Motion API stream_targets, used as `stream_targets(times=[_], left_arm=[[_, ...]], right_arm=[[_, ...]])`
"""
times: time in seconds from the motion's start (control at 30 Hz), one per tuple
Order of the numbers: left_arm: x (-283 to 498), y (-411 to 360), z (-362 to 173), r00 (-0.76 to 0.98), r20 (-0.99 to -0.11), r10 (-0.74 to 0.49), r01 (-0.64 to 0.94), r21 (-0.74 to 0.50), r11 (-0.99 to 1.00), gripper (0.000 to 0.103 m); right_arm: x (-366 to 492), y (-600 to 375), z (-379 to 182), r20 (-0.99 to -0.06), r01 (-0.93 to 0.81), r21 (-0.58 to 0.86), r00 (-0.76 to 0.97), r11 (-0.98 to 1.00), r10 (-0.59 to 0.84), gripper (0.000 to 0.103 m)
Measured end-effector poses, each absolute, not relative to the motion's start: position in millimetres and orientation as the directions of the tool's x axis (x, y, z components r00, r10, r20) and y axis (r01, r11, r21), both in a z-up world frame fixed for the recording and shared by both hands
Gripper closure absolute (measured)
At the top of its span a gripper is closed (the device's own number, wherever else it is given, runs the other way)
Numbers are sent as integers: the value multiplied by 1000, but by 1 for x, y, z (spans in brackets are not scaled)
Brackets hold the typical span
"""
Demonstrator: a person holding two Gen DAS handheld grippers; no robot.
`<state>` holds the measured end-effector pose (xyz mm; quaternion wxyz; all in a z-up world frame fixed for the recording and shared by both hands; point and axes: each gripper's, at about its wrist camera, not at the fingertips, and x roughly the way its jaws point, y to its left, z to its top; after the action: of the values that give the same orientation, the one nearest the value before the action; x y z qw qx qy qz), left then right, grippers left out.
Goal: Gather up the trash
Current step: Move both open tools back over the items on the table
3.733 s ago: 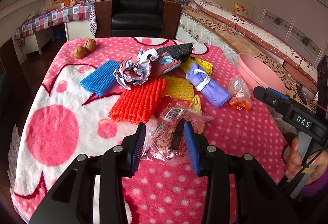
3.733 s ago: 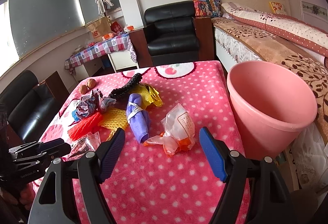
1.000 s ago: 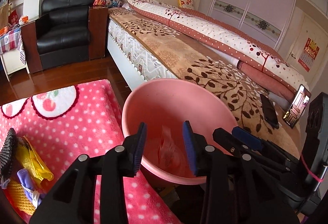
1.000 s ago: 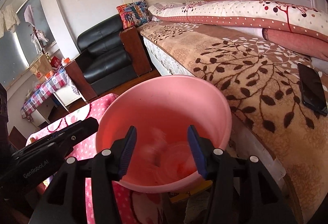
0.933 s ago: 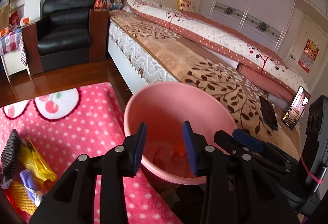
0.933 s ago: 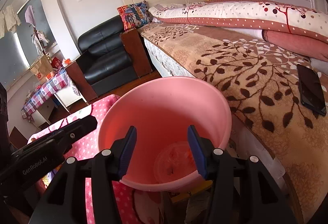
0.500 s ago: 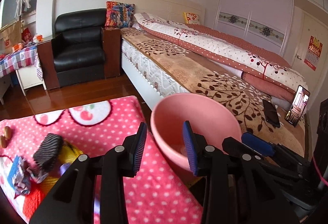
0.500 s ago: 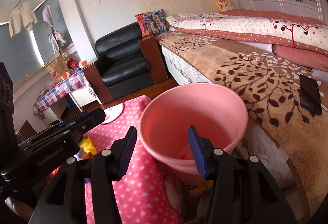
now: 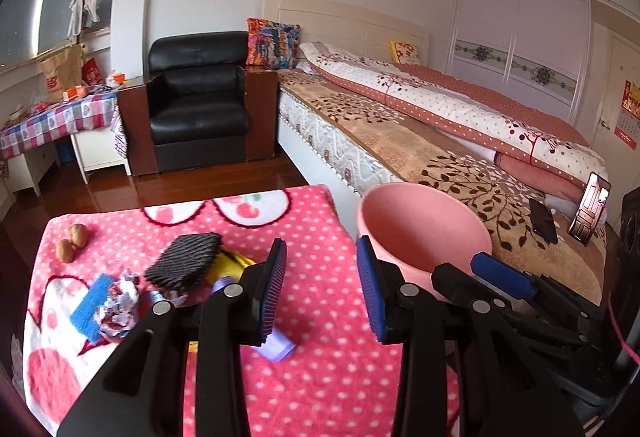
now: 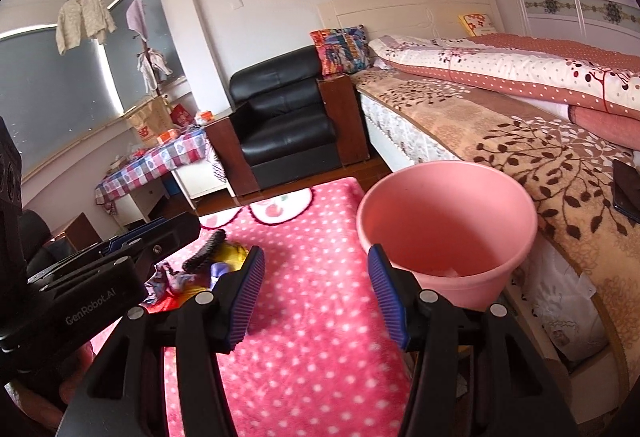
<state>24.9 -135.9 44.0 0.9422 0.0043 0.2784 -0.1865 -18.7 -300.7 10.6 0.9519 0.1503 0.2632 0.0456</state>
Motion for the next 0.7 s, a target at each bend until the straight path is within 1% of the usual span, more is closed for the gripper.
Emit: stream_targets(times=[0.1,0.23,0.5,0.7], left_arm=[[16,-116,46,796,-510,-325,325,-92,941,66],[10,-84,43,822,-507,-258,244,-95,965,66],[5,-8,32,832,-538,-133,87,-110,990,66],[3,32,18,809,-584,-69,4,-112,994,66]], right_arm=[[-17,-289,11,-485,-33,321,853,946,195,49],[-14,-273,9,-491,-71,319,841,945,229,49],[-6,-241,7,-501,-141,287,821,947,274,49],[9,-225,-5,-536,-173,289,786,941,309,49]])
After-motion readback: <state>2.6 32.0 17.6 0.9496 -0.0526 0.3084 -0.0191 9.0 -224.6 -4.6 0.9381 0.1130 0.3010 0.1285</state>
